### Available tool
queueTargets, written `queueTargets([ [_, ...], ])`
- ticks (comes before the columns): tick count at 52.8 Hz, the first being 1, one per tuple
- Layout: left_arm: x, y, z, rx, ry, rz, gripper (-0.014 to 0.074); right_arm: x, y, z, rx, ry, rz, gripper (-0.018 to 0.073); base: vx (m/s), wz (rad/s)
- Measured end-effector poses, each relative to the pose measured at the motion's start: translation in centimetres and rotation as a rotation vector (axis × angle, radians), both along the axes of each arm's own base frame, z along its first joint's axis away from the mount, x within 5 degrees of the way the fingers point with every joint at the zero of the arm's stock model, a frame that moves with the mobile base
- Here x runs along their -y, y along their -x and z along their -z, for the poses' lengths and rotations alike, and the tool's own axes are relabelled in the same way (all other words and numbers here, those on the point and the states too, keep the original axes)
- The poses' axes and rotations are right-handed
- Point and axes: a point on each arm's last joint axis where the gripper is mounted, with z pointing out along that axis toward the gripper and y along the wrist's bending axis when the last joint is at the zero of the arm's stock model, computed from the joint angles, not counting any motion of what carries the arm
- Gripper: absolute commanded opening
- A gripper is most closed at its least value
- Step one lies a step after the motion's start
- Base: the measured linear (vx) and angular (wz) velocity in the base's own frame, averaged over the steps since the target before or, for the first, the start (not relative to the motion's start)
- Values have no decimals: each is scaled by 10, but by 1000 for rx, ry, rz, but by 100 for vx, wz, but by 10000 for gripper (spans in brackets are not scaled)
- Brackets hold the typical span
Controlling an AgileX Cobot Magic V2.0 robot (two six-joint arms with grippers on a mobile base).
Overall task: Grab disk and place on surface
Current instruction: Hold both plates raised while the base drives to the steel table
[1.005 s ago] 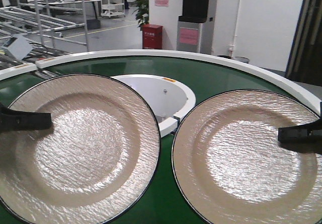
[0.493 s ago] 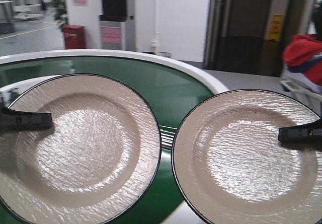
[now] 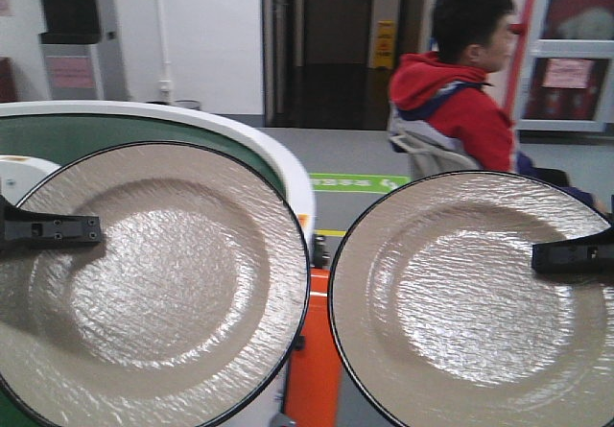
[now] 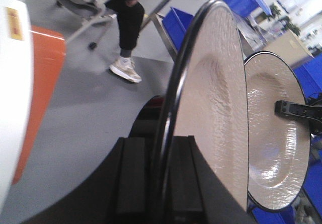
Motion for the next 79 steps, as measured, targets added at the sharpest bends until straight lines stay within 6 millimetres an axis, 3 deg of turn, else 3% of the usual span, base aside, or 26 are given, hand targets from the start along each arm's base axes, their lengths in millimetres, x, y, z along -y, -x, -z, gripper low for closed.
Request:
queueTargets([
  [35,0,0,0,0,0,0,-5,0,0,0,0,0,-1,-9,-1,-45],
  [79,0,0,0,0,0,1,-5,0,0,0,-1,1,-1,-9,21,-44],
])
